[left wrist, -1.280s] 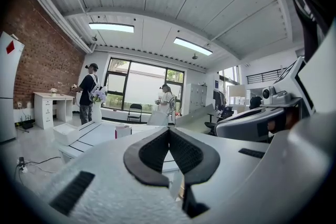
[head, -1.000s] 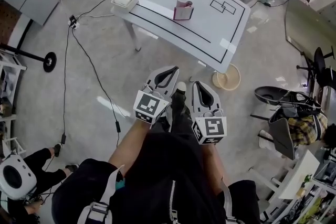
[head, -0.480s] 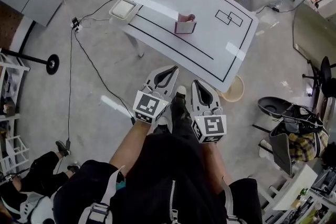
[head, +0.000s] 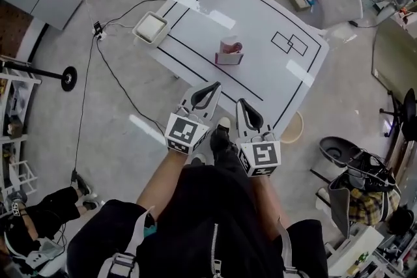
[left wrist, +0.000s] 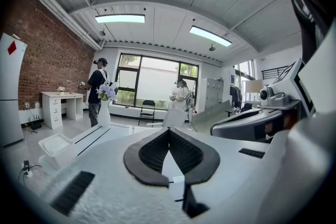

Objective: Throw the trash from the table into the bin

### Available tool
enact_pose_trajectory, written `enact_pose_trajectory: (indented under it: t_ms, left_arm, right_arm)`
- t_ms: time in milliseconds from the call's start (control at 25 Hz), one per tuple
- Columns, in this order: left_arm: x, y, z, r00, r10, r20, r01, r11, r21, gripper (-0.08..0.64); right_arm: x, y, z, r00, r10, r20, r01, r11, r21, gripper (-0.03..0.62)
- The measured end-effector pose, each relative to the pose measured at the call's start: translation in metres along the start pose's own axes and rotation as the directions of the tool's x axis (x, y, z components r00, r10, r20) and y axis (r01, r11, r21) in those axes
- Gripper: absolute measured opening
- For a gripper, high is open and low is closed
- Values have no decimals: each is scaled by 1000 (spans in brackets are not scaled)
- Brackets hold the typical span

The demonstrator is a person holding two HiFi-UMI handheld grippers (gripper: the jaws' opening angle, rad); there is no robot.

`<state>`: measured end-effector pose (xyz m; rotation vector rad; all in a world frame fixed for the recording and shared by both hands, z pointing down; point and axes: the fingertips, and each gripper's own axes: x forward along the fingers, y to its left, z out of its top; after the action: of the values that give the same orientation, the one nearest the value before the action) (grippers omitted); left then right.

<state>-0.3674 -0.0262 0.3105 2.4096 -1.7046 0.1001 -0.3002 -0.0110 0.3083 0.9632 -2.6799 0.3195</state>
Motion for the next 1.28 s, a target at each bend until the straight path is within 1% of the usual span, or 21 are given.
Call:
enact_pose_trajectory:
  t_ms: [200,360,520,640,840,920,1040,1120,1200,1240,1280]
  left_arm:
    - [35,19,13,999,35,-6,-35,999,3,8]
    - [51,34,18,998,63,-5,-63,998,-7,8]
    - [65,47,25,998,68,-8,-68,998,-9,8]
    - [74,59,27,998,62,-13,-62,998,-5,8]
    - [86,85,27,998,56,-32,-57,998,-23,8]
    - [90,94,25,998,51,-39,-52,998,-30,8]
    - [95,103,22,998,46,-44,-48,998,-41,8]
    - [97,106,18,998,40,-51,-42,998,-45,8]
    - [98,109,15,998,35,-57,-38,998,-50,8]
    - [98,111,13,998,34,-61,-37,998,-52,8]
    - [98,113,12,997,33,-64,-37,998,-55,8]
  right_arm:
    - [32,-29,16,999,42,-9,-43,999,-13,10]
    - [53,-41,25,997,77,-20,-78,997,-30,11]
    - [71,-46,32,995,92,-23,-93,995,-25,11]
    - [83,-49,33,995,90,-33,-91,996,-21,11]
    - [103,-63,30,997,50,-59,-50,999,8,11]
    - [111,-67,29,997,41,-64,-41,999,7,11]
    - [124,-67,27,995,66,-76,-69,997,-30,11]
    - [133,-66,23,989,110,-103,-119,990,-80,12]
    - [144,-67,18,979,151,-140,-170,976,-135,15]
    - [150,-69,16,974,164,-155,-187,970,-153,31]
    - [156,-71,13,971,172,-168,-199,966,-162,74]
